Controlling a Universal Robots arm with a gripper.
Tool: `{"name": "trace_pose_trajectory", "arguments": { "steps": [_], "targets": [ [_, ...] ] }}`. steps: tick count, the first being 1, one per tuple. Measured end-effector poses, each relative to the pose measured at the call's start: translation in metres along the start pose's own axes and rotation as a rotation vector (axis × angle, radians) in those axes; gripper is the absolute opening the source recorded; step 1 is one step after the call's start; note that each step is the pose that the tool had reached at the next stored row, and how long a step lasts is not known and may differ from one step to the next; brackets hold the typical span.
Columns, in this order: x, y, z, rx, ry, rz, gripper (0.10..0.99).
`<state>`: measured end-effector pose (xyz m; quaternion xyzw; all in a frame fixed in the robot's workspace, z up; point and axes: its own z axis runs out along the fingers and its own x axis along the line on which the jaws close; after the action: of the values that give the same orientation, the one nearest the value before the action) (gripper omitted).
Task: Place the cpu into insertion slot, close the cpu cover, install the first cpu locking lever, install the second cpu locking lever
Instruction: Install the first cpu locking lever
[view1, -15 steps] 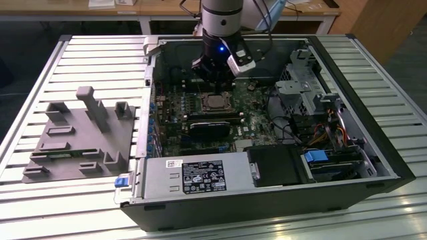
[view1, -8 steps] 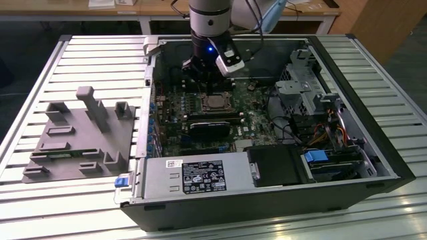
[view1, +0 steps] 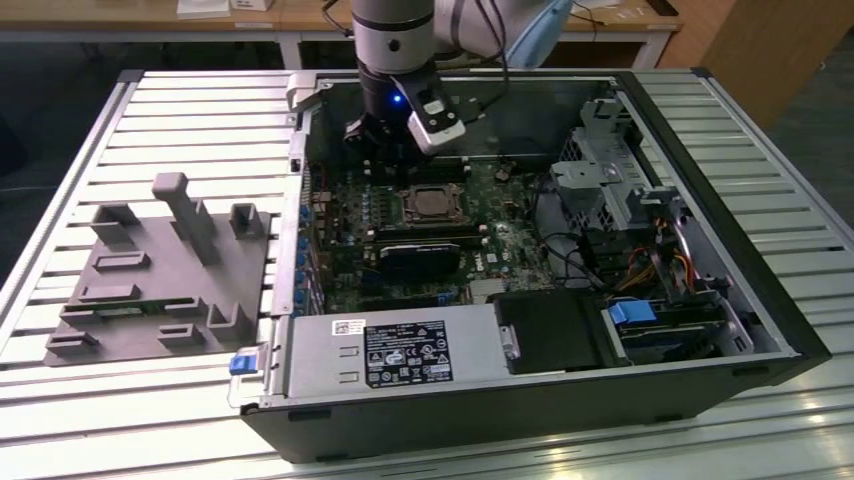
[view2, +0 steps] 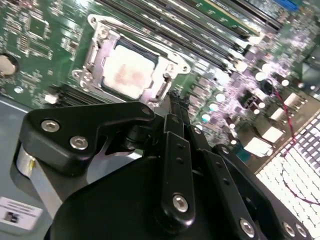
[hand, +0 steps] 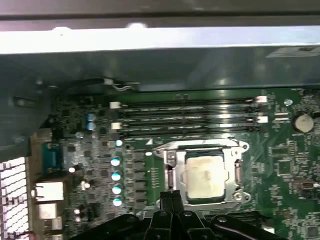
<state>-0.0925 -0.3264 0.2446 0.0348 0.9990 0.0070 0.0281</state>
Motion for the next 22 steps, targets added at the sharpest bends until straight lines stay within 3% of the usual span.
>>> {"name": "trace_pose_trajectory", "arguments": {
  "steps": [2, 4, 8, 14, 18, 22],
  "targets": [
    [0.0050, -0.0004, -0.0003, -0.003, -0.0018, 0.000, 0.102],
    [0.0086, -0.0006, -0.0005, -0.012, -0.0015, 0.001, 0.102],
    [0.0129, -0.0009, -0.0007, -0.052, 0.0011, 0.003, 0.102],
    [0.0207, -0.0015, -0.0009, -0.093, 0.0039, 0.005, 0.102],
    [0.0235, -0.0017, -0.0008, -0.142, 0.0074, 0.008, 0.102],
    [0.0243, -0.0017, -0.0007, -0.201, 0.0115, 0.012, 0.102]
  ]
}}
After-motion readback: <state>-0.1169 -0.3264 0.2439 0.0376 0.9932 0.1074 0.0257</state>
